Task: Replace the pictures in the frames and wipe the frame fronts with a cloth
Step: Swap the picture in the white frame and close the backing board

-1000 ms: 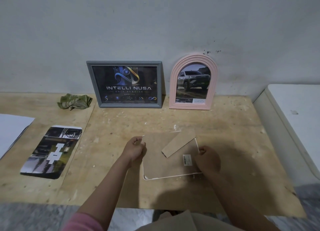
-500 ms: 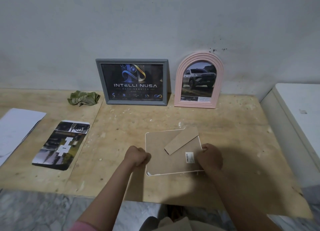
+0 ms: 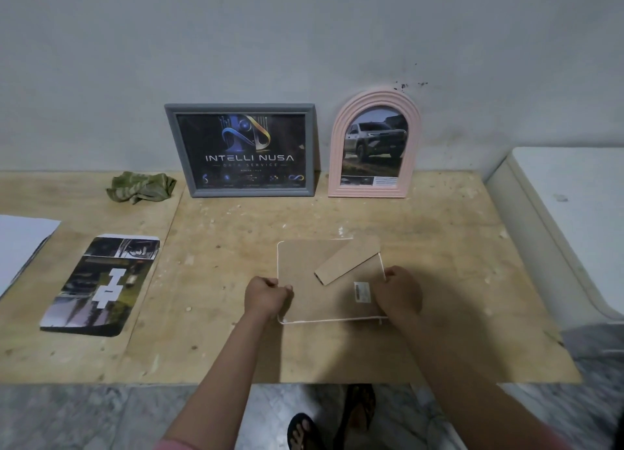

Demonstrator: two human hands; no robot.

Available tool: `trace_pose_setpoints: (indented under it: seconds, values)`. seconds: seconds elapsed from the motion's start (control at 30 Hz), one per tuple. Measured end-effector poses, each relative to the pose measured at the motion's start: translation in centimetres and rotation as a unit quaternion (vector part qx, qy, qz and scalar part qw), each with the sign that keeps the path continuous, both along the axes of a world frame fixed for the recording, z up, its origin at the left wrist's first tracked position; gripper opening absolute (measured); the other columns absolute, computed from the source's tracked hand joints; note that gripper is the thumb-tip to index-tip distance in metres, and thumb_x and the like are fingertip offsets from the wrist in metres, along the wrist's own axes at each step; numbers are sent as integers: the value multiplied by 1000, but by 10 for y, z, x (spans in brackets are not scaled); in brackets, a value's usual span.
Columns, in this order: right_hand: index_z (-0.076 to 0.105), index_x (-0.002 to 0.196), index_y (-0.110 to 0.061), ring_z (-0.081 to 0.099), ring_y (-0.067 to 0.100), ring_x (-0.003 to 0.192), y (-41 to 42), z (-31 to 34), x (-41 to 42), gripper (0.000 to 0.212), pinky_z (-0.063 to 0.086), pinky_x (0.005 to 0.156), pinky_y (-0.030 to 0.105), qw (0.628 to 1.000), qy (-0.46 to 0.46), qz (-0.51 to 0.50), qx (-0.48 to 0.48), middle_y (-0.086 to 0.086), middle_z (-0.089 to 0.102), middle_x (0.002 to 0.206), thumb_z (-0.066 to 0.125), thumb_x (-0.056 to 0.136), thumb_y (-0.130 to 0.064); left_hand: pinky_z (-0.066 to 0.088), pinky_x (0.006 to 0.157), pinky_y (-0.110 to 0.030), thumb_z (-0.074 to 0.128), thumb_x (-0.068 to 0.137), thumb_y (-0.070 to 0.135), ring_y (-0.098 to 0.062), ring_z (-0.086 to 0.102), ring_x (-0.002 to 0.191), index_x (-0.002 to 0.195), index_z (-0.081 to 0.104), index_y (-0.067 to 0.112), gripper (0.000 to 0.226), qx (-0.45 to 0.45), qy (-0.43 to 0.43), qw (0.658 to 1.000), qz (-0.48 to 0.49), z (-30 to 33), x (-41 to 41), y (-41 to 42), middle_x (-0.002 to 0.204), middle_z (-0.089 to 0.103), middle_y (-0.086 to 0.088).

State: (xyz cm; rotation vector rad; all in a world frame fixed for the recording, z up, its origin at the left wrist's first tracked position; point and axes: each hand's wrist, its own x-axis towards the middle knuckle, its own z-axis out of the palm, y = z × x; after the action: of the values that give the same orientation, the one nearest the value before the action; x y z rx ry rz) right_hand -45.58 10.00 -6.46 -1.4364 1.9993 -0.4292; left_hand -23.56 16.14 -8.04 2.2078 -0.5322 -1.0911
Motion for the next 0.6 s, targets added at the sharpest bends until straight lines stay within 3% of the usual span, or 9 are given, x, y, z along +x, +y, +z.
trace_pose_setpoints:
  seconds: [0.1,0.17,0.3,0.43,0.5,0.6]
  values:
    - [67,83,-15,62,32,87,1,-2,0,9,36,64,26,1000,2,-2,4,9,69,91,63,75,-15,52,88,-35,73,74,15,-26,65,94,76,60,14,14,-5,-25,1000,-7,4,0,-2,96,69,-10]
    - [67,83,-16,62,32,87,3,-3,0,8,37,64,26,1000,2,-9,9,10,69,91,64,75,-17,52,85,-34,72,74,14,-25,65,91,67,56,19,18,-2,-40,999,-10,5,1,-4,91,68,-7]
    - [67,83,-15,63,31,87,5,-4,-2,7,35,63,25,1000,-2,-12,2,10,70,91,64,78,-18,51,80,-33,70,74,9,-26,63,84,64,55,15,19,-5,-32,999,-28,12,0,-8,82,66,-6]
    - [67,80,-15,63,32,85,3,-4,-4,6,37,62,26,1000,-4,-7,5,10,70,89,64,76,-19,44,65,-31,63,75,9,-24,54,68,60,46,15,23,24,-18,998,-58,16,1,-9,64,56,-3]
    - [67,80,-14,62,32,85,3,-5,-6,7,38,62,27,1000,-2,-1,5,9,70,88,63,75,-17,45,64,-38,61,74,10,-23,53,68,61,45,14,20,32,14,997,-69,11,5,-7,64,54,-8]
    - [66,82,-14,61,33,86,4,-6,-7,10,38,62,27,1000,4,10,5,9,69,89,61,74,-14,40,64,-31,49,87,10,-33,58,70,65,51,7,22,57,-10,992,-109,14,4,-3,70,59,-18]
